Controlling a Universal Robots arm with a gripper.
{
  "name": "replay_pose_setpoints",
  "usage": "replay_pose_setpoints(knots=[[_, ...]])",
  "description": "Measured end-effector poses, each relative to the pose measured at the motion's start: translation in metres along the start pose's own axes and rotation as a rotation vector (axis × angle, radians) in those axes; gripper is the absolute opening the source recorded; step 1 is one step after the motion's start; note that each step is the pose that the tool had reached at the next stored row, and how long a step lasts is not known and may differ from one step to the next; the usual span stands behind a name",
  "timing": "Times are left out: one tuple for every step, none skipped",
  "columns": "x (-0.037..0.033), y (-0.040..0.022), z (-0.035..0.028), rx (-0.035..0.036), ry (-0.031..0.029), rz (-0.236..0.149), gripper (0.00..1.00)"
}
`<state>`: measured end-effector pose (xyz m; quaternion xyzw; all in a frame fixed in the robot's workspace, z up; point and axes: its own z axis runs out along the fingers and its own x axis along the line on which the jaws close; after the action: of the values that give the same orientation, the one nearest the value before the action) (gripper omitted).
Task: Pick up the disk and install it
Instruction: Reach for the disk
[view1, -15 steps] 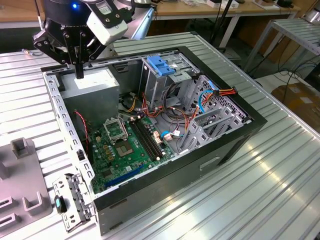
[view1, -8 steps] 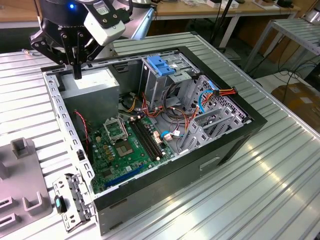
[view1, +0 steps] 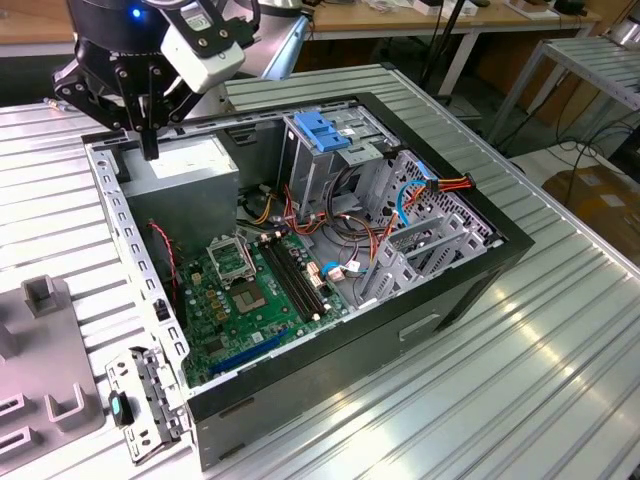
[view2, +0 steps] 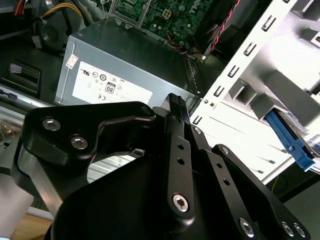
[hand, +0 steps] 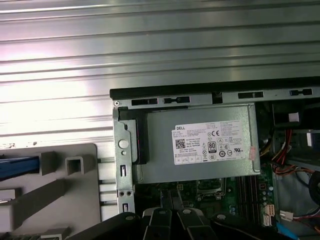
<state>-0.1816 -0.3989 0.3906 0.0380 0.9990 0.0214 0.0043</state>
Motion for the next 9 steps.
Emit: replay_pose_setpoints(knots=[[0.0006,0.0000,0.0000,0.0000,0.0002,0.000,0.11],[0.0012,-0.0001,0.0001,0.0001,0.0003,0.000,0.11],[0.0020,-0.0002,0.0001,0.0001,0.0005,0.000,0.11],[0.0029,-0.0002,0.0001,0.0001,0.0006,0.000,0.11],[0.0038,-0.0003,0.0002,0.0001,0.0007,0.000,0.11],[0.0048,-0.0004,0.0002,0.0001,0.0008,0.000,0.11],[0.0058,-0.0005,0.0003,0.0000,0.0009,0.000,0.11],[0.0068,-0.0005,0.0003,0.0001,0.0011,0.000,0.11],[0.0079,-0.0006,0.0003,0.0000,0.0011,0.000,0.11]])
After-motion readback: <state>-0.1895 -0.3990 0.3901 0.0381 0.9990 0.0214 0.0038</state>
